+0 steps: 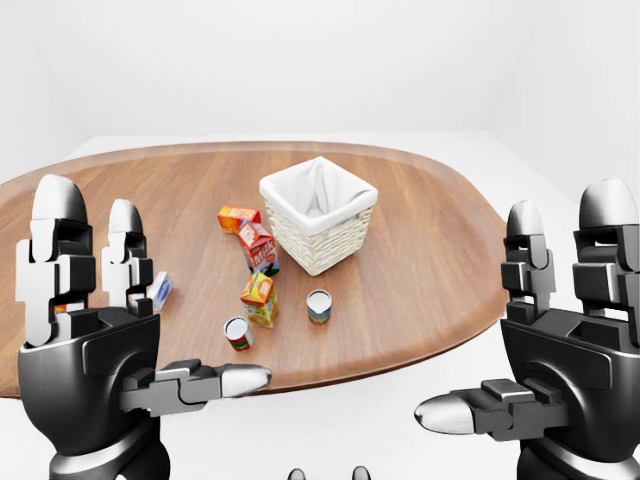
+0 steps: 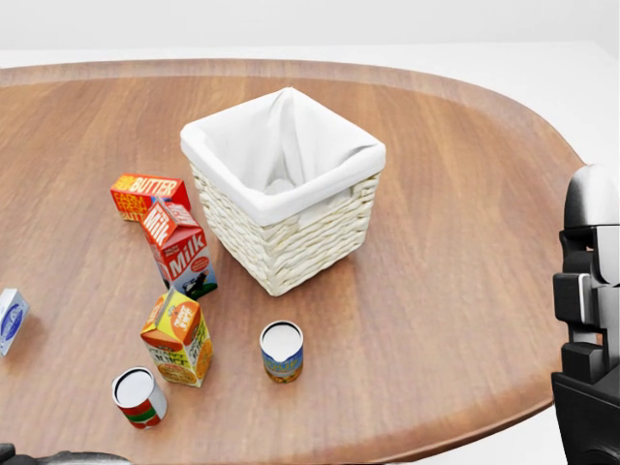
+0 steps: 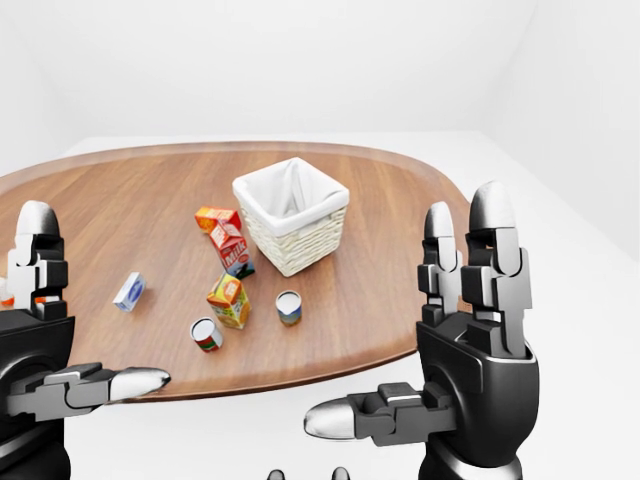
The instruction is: Pick up the orange juice, and put it in the basket.
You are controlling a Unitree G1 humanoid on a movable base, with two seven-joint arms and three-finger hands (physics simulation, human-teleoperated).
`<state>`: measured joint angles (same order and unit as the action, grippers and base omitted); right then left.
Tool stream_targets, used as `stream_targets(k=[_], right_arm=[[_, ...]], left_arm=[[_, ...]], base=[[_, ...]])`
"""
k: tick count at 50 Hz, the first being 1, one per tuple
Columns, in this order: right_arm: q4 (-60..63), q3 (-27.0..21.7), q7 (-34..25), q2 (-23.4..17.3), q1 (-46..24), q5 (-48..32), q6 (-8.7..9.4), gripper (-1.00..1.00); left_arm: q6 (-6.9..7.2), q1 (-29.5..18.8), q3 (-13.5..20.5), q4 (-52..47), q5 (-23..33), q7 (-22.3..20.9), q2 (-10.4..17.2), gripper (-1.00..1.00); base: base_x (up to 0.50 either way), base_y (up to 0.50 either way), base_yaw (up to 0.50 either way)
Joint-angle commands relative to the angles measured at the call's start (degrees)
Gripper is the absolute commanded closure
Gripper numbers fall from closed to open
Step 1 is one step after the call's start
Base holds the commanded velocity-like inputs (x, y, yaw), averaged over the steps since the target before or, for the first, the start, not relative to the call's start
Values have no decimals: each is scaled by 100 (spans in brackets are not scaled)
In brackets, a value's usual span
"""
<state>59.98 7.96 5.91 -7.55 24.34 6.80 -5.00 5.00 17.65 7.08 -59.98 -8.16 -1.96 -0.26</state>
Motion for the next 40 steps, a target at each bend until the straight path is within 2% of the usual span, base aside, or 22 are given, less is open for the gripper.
stream_targets(k=[1,13,40], right_arm=[[1,-18,-17,38,24,9,0,-100],[1,-17,-21,79,1,44,0,-100],[1,-30,-22,99,39,103,0,-100]], left_arm=[[0,-10,-8,-1,6,-11,17,-100],[0,-38,-19,-1,35,-7,29,-100],[0,0,-14,-1,45,-21,14,-100]], base=[[50,-20,0],[50,-21,0],[43,-39,0]])
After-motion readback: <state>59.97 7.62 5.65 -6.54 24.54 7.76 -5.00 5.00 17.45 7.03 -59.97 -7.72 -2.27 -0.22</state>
